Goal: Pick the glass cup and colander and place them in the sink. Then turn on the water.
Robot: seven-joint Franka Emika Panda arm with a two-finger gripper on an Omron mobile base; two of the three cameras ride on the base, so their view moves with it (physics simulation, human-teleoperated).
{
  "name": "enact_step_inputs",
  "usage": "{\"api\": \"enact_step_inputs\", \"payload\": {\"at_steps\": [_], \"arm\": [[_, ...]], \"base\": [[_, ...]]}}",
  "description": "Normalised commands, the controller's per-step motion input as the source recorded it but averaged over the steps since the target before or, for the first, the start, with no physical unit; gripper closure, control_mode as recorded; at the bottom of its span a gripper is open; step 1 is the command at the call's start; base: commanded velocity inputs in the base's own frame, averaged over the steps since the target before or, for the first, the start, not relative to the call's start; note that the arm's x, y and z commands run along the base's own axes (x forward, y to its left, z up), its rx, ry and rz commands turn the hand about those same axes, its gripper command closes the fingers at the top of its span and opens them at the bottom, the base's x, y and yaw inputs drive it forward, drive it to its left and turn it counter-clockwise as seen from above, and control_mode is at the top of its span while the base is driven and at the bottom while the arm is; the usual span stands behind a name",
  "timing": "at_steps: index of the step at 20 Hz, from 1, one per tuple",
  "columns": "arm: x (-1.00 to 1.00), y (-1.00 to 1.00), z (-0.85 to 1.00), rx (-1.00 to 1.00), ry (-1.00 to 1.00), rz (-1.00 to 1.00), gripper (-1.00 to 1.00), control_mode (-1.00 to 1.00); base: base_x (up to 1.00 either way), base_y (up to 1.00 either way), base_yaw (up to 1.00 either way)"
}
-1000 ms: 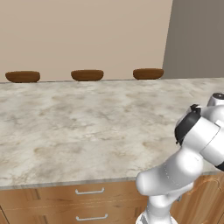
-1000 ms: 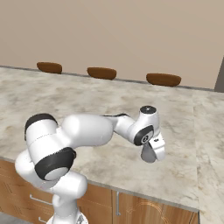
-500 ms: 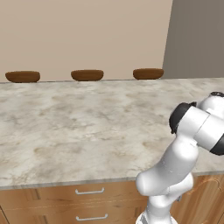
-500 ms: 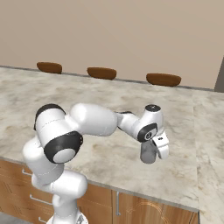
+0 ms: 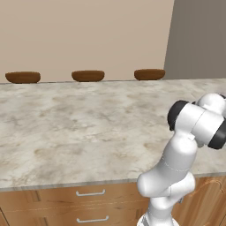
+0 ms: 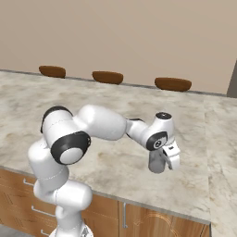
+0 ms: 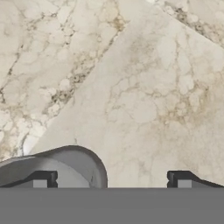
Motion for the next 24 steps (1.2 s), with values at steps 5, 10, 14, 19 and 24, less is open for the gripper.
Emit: {"api": "enact_step_inputs", "payload": {"at_steps": [5, 10, 14, 19, 24], "arm": [[0.00, 0.00, -0.28, 0.00, 0.00, 0.07, -1.00, -1.00], [0.00, 0.04, -0.31, 0.00, 0.00, 0.07, -1.00, -1.00], [0.00, 0.10, -0.31, 0.00, 0.00, 0.08, -1.00, -1.00], [0.00, 0.21, -0.34, 0.00, 0.00, 0.07, -1.00, -1.00], [0.00, 0.22, -0.42, 0.00, 0.00, 0.08, -1.00, -1.00]], "base": [[0.00, 0.00, 0.00], [0.00, 0.00, 0.00], [0.00, 0.00, 0.00], [0.00, 0.00, 0.00], [0.00, 0.00, 0.00]]}}
